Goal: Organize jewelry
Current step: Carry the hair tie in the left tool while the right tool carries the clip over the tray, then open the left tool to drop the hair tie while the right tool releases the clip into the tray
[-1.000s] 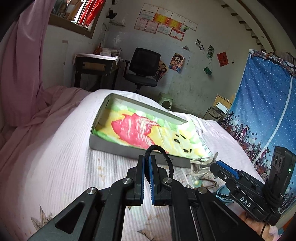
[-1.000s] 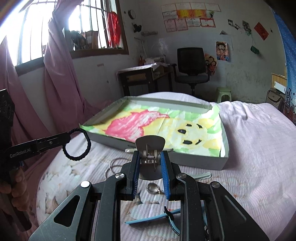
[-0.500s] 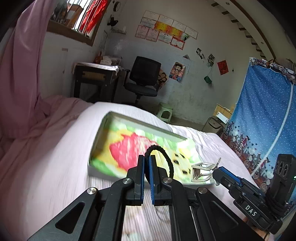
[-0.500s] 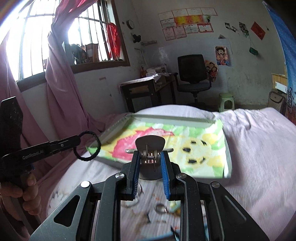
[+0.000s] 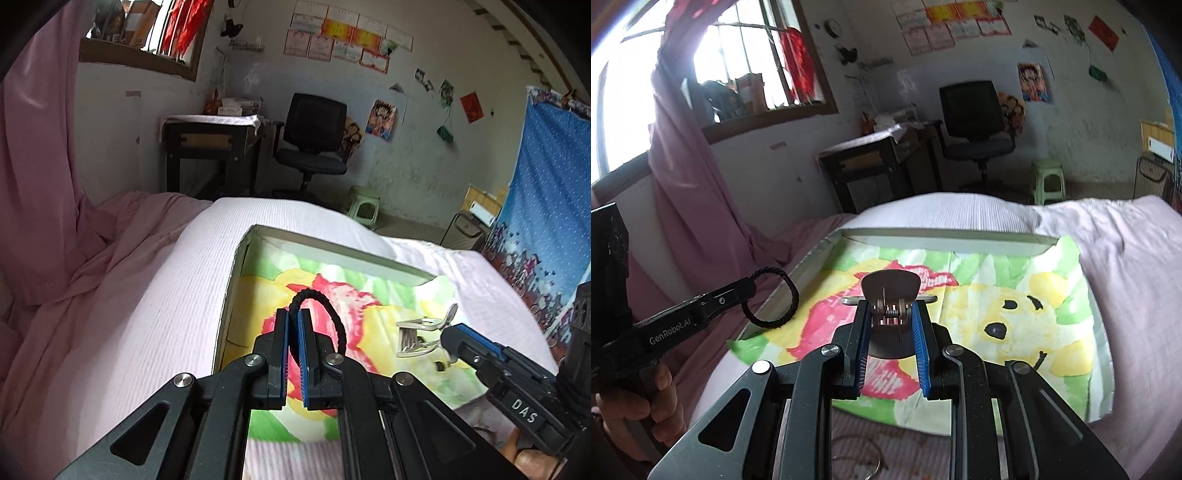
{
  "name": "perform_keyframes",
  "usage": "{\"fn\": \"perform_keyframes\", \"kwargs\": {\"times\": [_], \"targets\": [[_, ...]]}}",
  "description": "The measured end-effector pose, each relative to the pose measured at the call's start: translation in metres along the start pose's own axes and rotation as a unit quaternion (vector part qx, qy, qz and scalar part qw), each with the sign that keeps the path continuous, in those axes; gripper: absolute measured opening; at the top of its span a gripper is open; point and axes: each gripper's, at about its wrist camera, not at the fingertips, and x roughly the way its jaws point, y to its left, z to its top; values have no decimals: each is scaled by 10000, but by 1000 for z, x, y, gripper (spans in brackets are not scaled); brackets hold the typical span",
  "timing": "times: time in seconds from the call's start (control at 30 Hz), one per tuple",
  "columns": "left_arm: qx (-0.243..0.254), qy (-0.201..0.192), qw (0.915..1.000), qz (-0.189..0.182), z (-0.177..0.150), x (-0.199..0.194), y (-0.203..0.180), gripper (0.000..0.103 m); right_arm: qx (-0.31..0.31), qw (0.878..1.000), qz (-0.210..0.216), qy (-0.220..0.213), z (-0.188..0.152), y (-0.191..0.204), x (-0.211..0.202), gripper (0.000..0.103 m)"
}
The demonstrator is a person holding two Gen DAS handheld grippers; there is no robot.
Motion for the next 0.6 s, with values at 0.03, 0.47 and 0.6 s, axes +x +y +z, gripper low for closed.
{"fn": "perform_keyframes", "kwargs": {"times": [0.03,0.47,0.6], "targets": [[7,43,10000,18,1,4,0,5,7,10000,-25,18,0,-1,4,20],[-111,608,9980,150,-5,45,5,5,90,9986,-148,497,-10,-14,34,20],[-233,719,9970,151,-11,50,10,5,59,9983,-164,556,-12,-13,37,20]]}}
